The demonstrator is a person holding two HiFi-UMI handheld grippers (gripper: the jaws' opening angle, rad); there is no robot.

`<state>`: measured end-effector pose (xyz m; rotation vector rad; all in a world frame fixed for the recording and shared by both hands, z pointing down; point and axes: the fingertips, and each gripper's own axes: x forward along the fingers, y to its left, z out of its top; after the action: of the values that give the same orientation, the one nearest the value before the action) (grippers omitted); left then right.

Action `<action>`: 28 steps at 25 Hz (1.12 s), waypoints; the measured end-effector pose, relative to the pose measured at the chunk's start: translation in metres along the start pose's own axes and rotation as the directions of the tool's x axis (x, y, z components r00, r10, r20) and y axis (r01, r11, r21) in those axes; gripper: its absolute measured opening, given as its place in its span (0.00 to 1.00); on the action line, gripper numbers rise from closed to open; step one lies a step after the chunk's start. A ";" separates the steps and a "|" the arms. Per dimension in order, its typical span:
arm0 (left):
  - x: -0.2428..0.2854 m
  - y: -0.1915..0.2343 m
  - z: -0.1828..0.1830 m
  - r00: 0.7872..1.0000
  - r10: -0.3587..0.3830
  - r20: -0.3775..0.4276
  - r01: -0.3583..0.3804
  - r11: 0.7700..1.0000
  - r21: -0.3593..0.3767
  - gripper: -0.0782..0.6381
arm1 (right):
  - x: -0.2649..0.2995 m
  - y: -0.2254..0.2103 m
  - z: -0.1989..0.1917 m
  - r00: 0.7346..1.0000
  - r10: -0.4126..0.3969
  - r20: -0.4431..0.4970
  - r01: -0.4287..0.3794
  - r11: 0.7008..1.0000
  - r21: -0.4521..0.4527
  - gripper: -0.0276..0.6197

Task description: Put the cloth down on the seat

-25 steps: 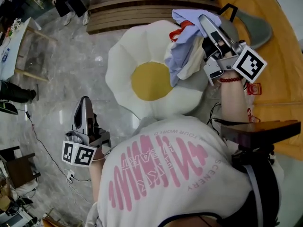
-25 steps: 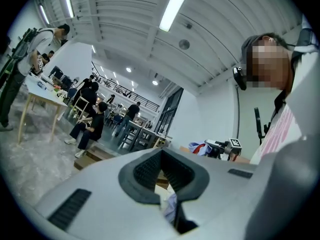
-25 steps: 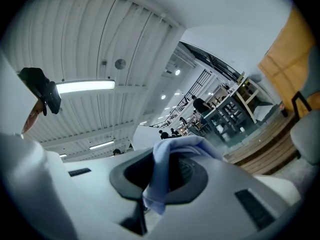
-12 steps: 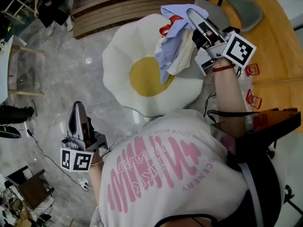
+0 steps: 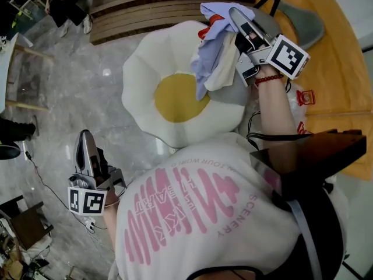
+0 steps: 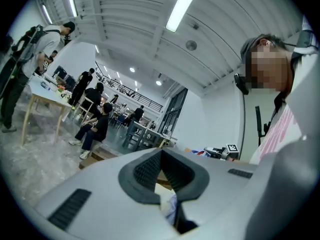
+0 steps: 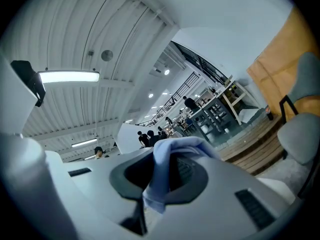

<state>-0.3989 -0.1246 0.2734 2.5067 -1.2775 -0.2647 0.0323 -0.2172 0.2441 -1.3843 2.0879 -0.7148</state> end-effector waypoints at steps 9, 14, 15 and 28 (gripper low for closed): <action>0.061 -0.068 -0.035 0.975 0.204 0.089 -0.205 0.979 0.003 0.12 | 0.038 -0.110 0.013 0.968 0.114 -0.221 -0.114 0.993 0.015 0.12; 0.076 -0.108 -0.047 0.951 0.291 0.106 -0.293 0.956 0.005 0.12 | 0.051 -0.127 0.004 0.916 0.202 -0.347 -0.195 0.979 0.056 0.12; 0.076 -0.114 -0.050 0.945 0.307 0.113 -0.310 0.951 0.003 0.12 | 0.054 -0.129 0.003 0.906 0.217 -0.364 -0.210 0.976 0.061 0.12; 0.073 -0.173 -0.064 0.853 0.520 0.047 -0.522 0.853 0.029 0.12 | 0.104 -0.224 0.001 0.845 0.199 -0.497 -0.183 0.980 0.080 0.12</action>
<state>-0.2066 -0.0765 0.2696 2.0786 -1.9294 -0.1539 0.1446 -0.3892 0.3814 -1.0197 2.5560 -1.1096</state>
